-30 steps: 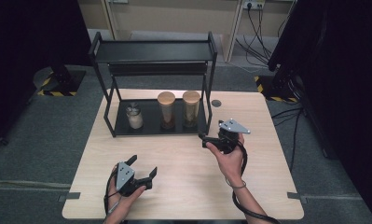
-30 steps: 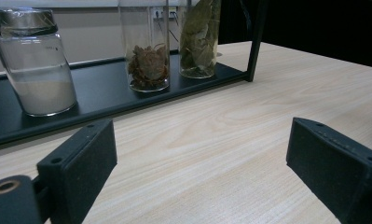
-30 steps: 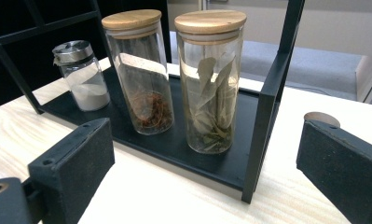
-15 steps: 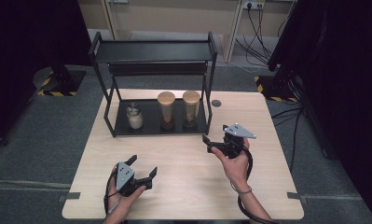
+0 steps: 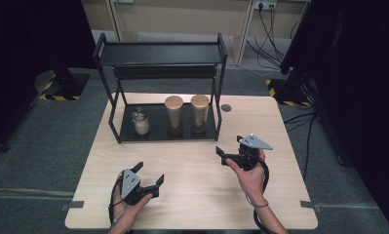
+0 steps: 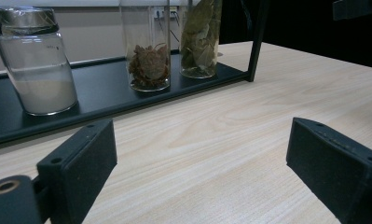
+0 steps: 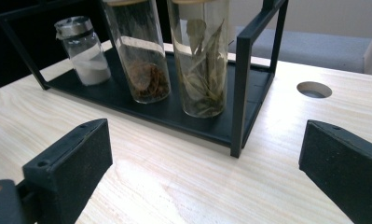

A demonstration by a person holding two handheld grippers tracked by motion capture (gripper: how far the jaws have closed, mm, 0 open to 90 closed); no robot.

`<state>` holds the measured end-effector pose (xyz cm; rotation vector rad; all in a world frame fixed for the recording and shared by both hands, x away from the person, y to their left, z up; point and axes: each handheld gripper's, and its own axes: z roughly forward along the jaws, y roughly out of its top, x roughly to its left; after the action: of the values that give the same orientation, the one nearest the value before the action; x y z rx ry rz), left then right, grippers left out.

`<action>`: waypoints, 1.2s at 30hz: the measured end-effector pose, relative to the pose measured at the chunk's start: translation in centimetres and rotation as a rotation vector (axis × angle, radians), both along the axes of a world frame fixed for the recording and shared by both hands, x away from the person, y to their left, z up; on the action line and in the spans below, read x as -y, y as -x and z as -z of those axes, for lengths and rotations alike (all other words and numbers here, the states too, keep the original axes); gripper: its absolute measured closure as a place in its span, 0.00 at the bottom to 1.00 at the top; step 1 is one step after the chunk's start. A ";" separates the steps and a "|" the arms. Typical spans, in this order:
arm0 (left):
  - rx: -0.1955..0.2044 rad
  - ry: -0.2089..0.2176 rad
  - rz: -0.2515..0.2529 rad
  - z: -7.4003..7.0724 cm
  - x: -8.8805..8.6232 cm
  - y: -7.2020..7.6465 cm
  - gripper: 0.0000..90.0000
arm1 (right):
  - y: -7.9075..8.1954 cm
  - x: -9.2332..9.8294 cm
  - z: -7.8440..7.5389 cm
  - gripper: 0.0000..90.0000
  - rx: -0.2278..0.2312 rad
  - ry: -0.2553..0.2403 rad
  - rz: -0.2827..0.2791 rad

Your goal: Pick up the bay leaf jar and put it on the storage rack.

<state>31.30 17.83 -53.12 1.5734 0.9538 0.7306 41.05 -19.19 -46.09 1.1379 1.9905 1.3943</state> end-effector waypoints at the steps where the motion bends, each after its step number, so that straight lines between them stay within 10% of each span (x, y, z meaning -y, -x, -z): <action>1: 0.002 -0.001 0.000 0.0 0.0 0.0 0.09 | 0.1 0.1 0.1 0.03 0.003 -0.003 0.002; 36: 0.003 0.000 -0.006 0.0 0.0 0.0 0.09 | 2.4 3.5 1.6 0.03 -0.002 -0.003 0.023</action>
<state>31.26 17.81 -53.12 1.5702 0.9568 0.7370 38.69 -22.70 -47.68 1.1600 1.9720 1.3851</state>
